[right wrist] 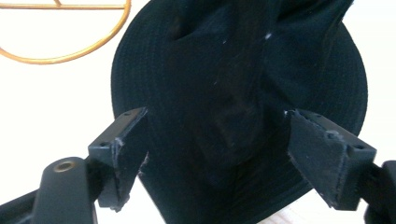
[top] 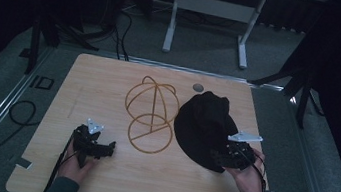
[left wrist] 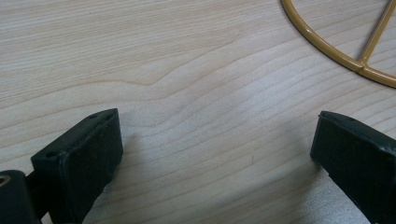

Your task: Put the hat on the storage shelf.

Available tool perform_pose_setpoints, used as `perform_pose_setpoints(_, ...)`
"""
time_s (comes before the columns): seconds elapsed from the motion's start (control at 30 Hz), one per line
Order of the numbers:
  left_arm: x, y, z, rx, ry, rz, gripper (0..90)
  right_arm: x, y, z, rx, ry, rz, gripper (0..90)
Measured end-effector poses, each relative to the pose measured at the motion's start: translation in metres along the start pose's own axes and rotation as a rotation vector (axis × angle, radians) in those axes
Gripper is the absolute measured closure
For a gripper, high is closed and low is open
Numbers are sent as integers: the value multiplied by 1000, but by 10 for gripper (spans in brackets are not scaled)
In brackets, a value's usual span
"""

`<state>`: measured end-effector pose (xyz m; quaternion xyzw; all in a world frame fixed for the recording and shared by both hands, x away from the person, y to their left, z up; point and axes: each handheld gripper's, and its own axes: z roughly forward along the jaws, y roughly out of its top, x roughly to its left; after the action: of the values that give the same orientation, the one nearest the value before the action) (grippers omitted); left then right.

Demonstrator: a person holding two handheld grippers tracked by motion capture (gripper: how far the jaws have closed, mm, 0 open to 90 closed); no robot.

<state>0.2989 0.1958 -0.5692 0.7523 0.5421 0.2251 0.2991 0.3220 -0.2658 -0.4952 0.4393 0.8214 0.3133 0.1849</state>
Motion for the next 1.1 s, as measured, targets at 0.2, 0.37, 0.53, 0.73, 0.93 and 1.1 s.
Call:
perform_pose_setpoints(0.2, 0, 0, 0, 0, 0, 0, 26, -2, 11, 5, 27, -3, -19, 259)
perform_pose_setpoints(0.37, 0, 0, 0, 1, 0, -1, 26, -3, 19, 9, 43, -15, -40, 263)
perform_pose_setpoints(0.53, 0, 0, 0, 1, 0, -1, 26, -5, 27, 11, 50, -25, -59, 301)
perform_pose_setpoints(0.73, 0, 0, 0, 0, -1, -2, 26, -11, 37, 13, 59, -13, -54, 329)
perform_pose_setpoints(0.93, 0, 0, 0, -2, 0, -4, 26, -14, 46, 16, 81, -24, -64, 328)
perform_pose_setpoints(1.1, 0, 0, 0, -2, -1, -5, 26, -16, 54, 20, 94, -5, -56, 332)
